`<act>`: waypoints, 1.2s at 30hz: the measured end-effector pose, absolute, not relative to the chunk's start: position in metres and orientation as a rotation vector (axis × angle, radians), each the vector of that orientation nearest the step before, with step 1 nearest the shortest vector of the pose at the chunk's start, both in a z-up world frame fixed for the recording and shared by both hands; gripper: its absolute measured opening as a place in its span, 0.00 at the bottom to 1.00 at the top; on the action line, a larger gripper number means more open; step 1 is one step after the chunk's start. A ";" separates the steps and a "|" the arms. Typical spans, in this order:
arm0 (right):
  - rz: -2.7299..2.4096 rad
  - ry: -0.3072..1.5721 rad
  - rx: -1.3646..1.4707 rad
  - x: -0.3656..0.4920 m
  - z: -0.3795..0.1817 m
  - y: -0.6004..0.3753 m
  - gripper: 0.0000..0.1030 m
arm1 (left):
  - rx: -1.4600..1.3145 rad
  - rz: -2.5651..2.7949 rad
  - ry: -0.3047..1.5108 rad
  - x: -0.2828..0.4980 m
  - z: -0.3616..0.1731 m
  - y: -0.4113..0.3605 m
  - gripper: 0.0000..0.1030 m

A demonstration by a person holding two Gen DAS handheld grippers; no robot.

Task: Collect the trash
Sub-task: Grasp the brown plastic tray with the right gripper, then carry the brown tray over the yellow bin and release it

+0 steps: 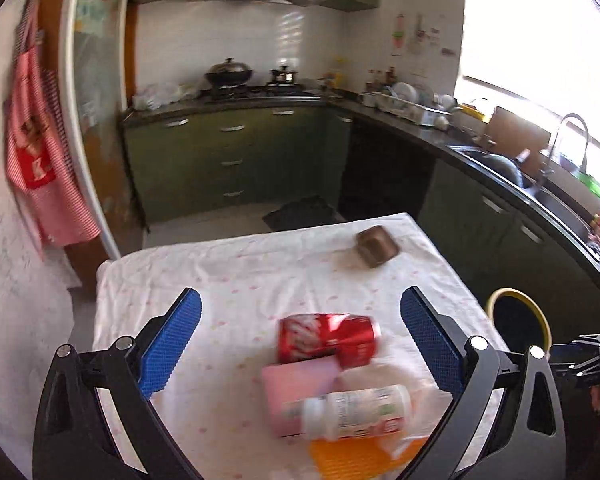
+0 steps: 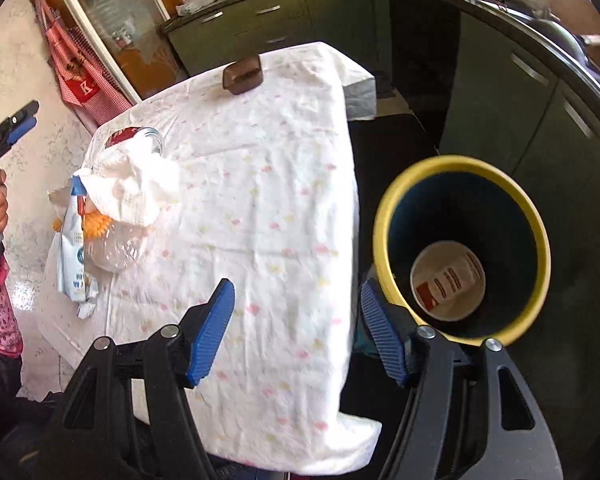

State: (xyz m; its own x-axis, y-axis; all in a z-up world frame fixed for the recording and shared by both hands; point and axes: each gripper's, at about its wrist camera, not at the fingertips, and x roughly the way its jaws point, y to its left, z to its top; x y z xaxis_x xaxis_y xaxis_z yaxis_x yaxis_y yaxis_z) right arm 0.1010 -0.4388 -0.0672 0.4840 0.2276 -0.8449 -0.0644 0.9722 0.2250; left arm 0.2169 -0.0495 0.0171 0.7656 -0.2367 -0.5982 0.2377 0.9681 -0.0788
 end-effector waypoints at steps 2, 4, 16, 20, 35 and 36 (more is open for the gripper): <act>0.213 1.047 0.127 0.130 -0.058 -0.415 0.61 | -0.048 -0.188 0.669 0.228 -0.005 -0.008 0.95; 0.227 1.039 0.090 0.160 -0.049 -0.394 0.61 | -0.081 -0.129 0.695 0.238 -0.030 0.023 0.95; 0.131 0.995 -0.015 0.349 -0.048 -0.356 0.40 | -0.159 -0.074 0.793 0.249 -0.120 0.058 0.95; 0.116 1.039 -0.039 0.395 -0.070 -0.347 0.34 | -0.156 -0.088 0.805 0.250 -0.122 0.054 0.95; 0.086 1.098 -0.037 0.443 -0.098 -0.337 0.05 | -0.127 -0.125 0.833 0.249 -0.128 0.042 0.95; 0.091 1.097 -0.023 0.441 -0.096 -0.339 0.05 | -0.126 -0.125 0.833 0.249 -0.128 0.042 0.95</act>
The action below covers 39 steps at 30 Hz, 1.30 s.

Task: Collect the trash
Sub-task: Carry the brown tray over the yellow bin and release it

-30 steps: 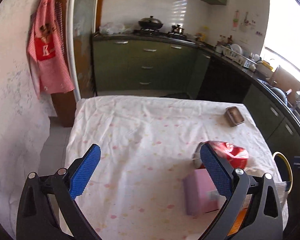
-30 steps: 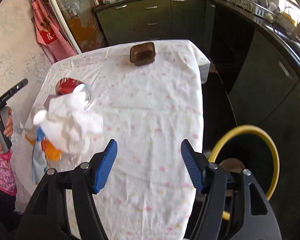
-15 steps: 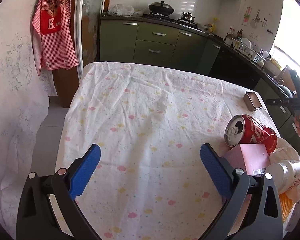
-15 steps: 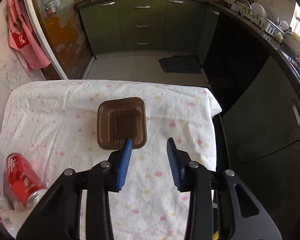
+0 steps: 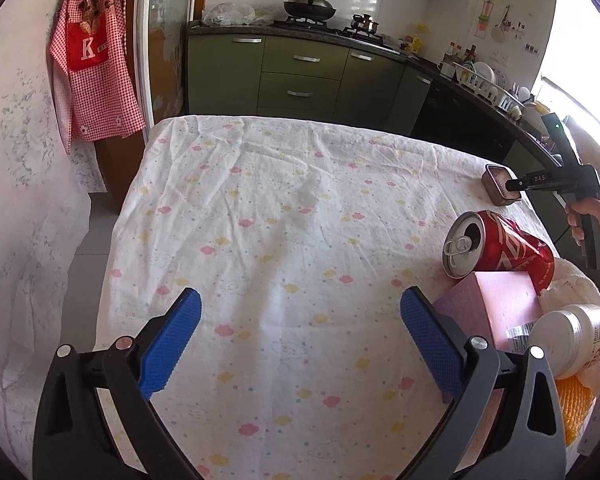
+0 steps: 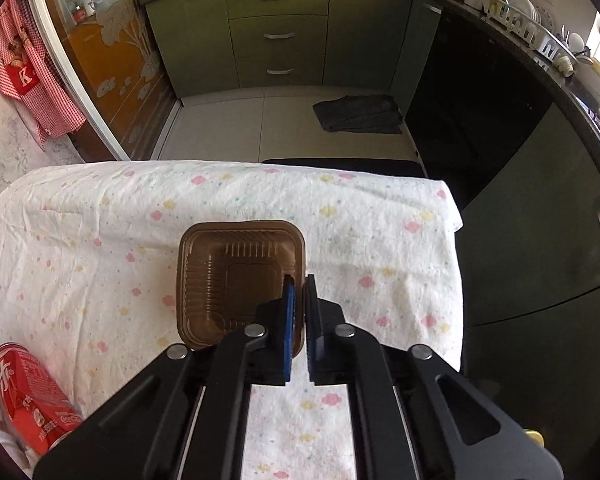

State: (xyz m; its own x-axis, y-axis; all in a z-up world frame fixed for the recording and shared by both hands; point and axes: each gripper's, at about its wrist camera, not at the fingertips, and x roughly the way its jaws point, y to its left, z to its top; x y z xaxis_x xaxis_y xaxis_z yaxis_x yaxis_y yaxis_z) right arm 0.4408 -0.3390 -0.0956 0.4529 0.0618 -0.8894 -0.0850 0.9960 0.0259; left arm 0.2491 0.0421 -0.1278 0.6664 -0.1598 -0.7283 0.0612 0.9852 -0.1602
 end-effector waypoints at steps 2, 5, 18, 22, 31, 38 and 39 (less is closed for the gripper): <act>0.092 1.085 -0.010 0.430 -0.086 -0.341 0.04 | -0.127 -0.123 0.831 0.249 -0.128 0.042 0.95; 0.097 1.065 0.035 0.404 -0.066 -0.353 0.04 | -0.127 -0.124 0.828 0.248 -0.127 0.043 0.95; 0.020 0.965 0.162 0.216 -0.002 -0.446 0.04 | -0.120 -0.132 0.799 0.242 -0.122 0.041 0.95; -0.087 0.974 0.204 0.161 -0.010 -0.491 0.05 | -0.124 -0.135 0.791 0.241 -0.121 0.041 0.95; -0.266 1.084 0.378 0.109 -0.092 -0.580 0.05 | -0.108 -0.141 0.786 0.241 -0.121 0.036 0.95; -0.292 1.146 0.429 0.126 -0.131 -0.602 0.05 | -0.100 -0.138 0.789 0.242 -0.123 0.035 0.95; -0.298 1.142 0.448 0.127 -0.134 -0.605 0.09 | -0.100 -0.138 0.790 0.243 -0.123 0.035 0.95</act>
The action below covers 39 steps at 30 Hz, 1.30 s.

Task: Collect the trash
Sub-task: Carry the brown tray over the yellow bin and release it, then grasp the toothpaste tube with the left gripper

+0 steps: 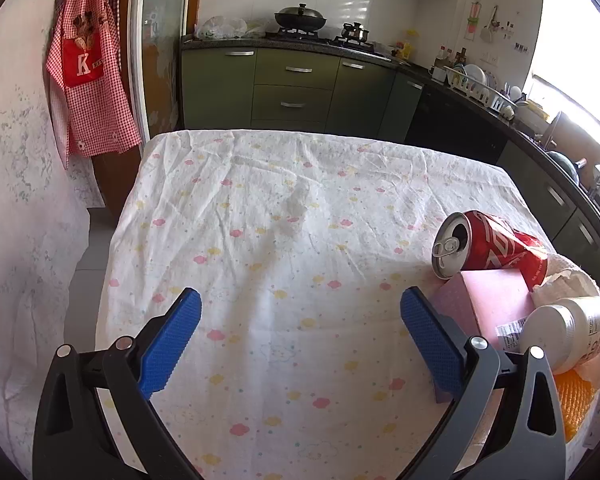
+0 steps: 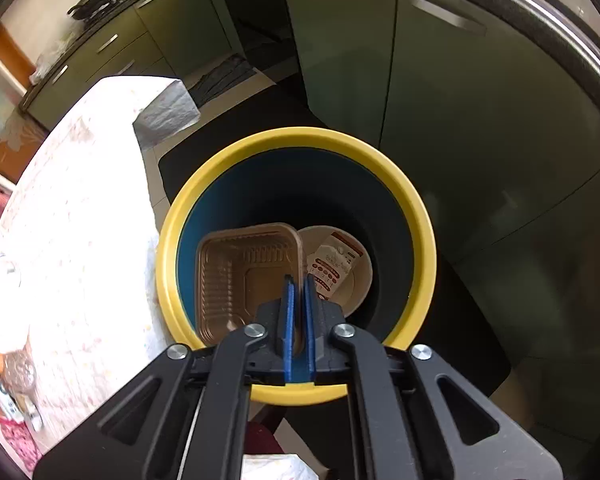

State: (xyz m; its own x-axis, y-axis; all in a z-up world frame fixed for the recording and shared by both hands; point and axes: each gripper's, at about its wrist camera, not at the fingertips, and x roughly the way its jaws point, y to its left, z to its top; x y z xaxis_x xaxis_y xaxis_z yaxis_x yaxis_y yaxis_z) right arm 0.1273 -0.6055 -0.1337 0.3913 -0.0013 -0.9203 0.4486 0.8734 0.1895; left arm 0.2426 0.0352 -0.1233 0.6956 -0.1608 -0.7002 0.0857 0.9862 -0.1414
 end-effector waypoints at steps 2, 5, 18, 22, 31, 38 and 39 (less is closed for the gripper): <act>-0.315 1.126 0.466 0.128 -0.135 -0.610 0.20 | -0.102 -0.138 0.789 0.243 -0.123 0.035 0.95; -0.293 1.091 0.499 0.123 -0.131 -0.605 0.23 | -0.100 -0.137 0.790 0.243 -0.124 0.035 0.95; -0.229 1.031 0.388 0.090 -0.114 -0.544 0.33 | -0.104 -0.115 0.741 0.235 -0.106 0.040 0.95; -0.241 1.034 0.338 0.085 -0.112 -0.534 0.38 | -0.113 -0.133 0.696 0.212 -0.074 0.043 0.95; -0.211 1.014 0.303 0.075 -0.119 -0.525 0.44 | -0.054 -0.479 0.806 0.132 -0.016 -0.033 0.95; -0.175 0.991 0.275 0.073 -0.122 -0.521 0.45 | 0.054 -0.690 0.982 0.100 -0.034 -0.133 0.95; -0.167 0.990 0.272 0.073 -0.122 -0.520 0.45 | 0.072 -0.683 0.995 0.099 -0.039 -0.142 0.95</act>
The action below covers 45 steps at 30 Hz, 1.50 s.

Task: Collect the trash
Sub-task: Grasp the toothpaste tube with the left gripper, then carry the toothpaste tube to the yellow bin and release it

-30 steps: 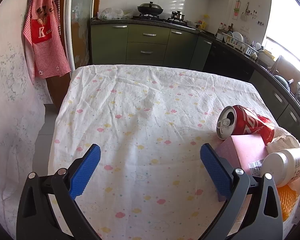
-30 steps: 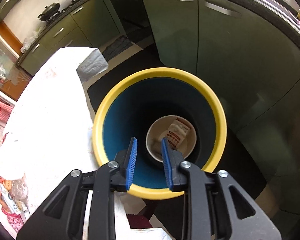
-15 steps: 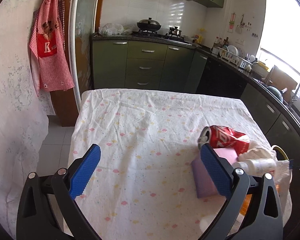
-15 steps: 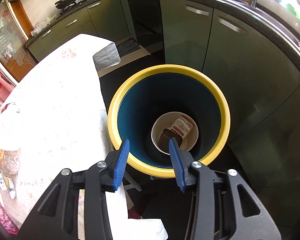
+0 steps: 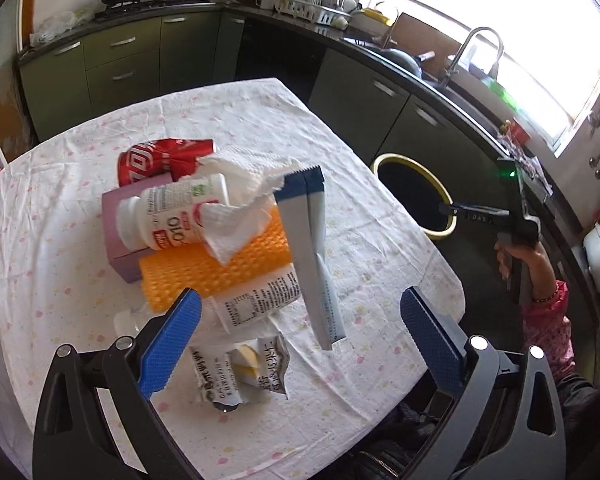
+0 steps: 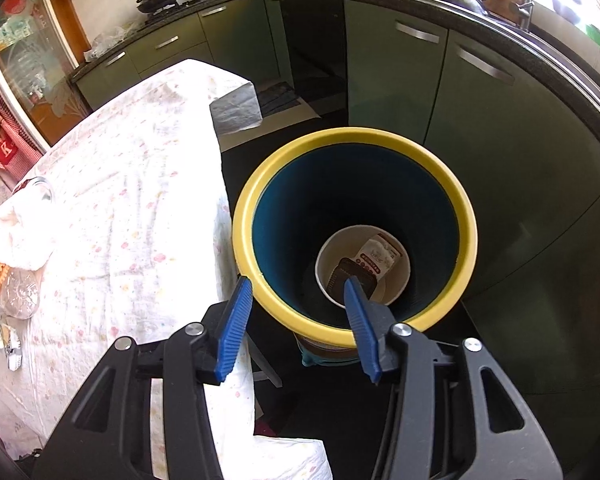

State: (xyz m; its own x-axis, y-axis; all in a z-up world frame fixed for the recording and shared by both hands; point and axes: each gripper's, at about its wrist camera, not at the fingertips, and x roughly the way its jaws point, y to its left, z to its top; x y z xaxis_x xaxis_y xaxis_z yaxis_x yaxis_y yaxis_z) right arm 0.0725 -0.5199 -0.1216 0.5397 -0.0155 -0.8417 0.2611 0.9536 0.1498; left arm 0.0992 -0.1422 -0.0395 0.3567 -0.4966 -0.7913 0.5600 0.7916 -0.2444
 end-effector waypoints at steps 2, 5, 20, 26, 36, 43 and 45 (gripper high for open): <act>-0.155 0.991 0.253 0.071 -0.122 -0.517 0.46 | 0.077 -0.674 1.026 0.102 -0.050 -0.155 0.95; -0.155 0.993 0.220 0.068 -0.122 -0.513 0.47 | 0.051 -0.682 1.062 0.108 -0.059 -0.167 0.89; -0.139 0.984 0.251 0.066 -0.128 -0.526 0.49 | 0.126 -0.650 1.138 0.117 -0.077 -0.197 0.40; -0.140 0.975 0.260 0.065 -0.127 -0.529 0.49 | 0.175 -0.652 1.075 0.105 -0.063 -0.193 0.22; -0.145 0.974 0.267 0.061 -0.127 -0.529 0.49 | 0.252 -0.695 1.037 0.080 -0.040 -0.186 0.19; -0.094 0.966 0.261 0.065 -0.123 -0.518 0.49 | 0.254 -0.748 1.101 0.063 -0.034 -0.173 0.19; -0.066 0.964 0.242 0.066 -0.120 -0.508 0.49 | 0.271 -0.749 1.102 0.057 -0.036 -0.171 0.19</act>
